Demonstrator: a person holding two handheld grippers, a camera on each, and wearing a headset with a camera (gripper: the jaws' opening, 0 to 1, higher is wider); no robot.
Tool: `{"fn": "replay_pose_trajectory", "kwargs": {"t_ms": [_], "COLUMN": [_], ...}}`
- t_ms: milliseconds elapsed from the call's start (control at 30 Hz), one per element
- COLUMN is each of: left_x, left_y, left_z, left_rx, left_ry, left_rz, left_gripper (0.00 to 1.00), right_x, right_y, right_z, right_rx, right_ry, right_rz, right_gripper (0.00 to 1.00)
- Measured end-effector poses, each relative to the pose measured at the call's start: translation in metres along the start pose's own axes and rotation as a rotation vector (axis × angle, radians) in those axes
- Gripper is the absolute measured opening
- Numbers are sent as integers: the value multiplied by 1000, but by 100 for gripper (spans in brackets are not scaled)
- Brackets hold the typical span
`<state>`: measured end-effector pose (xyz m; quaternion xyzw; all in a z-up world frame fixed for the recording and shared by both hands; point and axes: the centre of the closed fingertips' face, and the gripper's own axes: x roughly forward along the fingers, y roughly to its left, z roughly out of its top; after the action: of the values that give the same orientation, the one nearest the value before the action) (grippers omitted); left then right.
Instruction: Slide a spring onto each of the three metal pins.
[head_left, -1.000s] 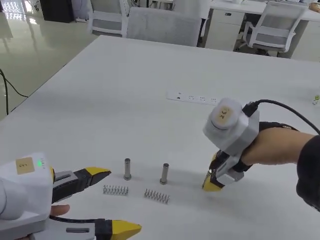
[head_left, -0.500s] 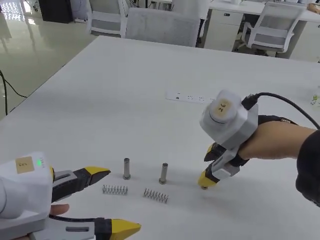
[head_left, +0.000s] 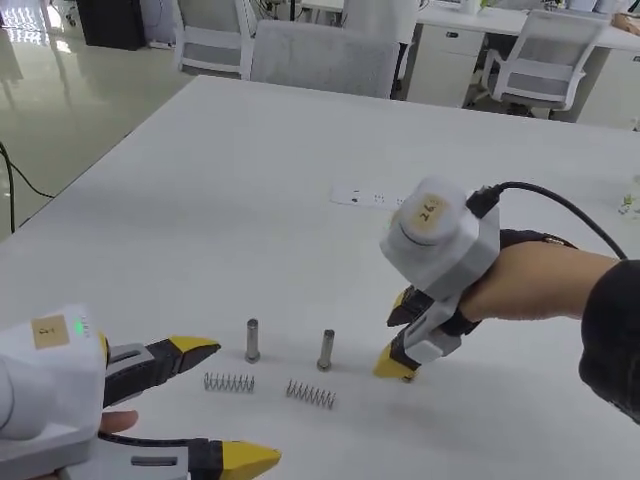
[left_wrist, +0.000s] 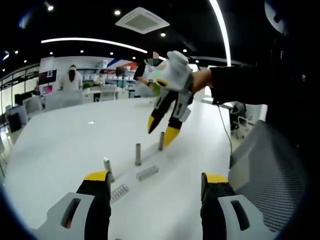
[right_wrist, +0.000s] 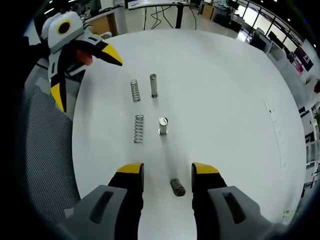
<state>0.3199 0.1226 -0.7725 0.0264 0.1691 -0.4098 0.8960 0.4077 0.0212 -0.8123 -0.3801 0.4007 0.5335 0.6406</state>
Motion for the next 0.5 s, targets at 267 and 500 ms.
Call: {"fn": "replay_pose_trajectory", "kwargs": {"t_ms": [267,500], "left_x": [0,0], "left_y": [-1,-2], "left_z": [1,1], "left_rx": [3,2], "left_ry": [1,0], "left_rz": [-1,-1], "left_gripper": [69,69], "right_x": [7,12], "right_y": [14,25], "right_z": [6,10], "right_rx": [-13,-16], "right_ry": [-1,-2], "right_rz": [25,45], "right_gripper": [36,35]}}
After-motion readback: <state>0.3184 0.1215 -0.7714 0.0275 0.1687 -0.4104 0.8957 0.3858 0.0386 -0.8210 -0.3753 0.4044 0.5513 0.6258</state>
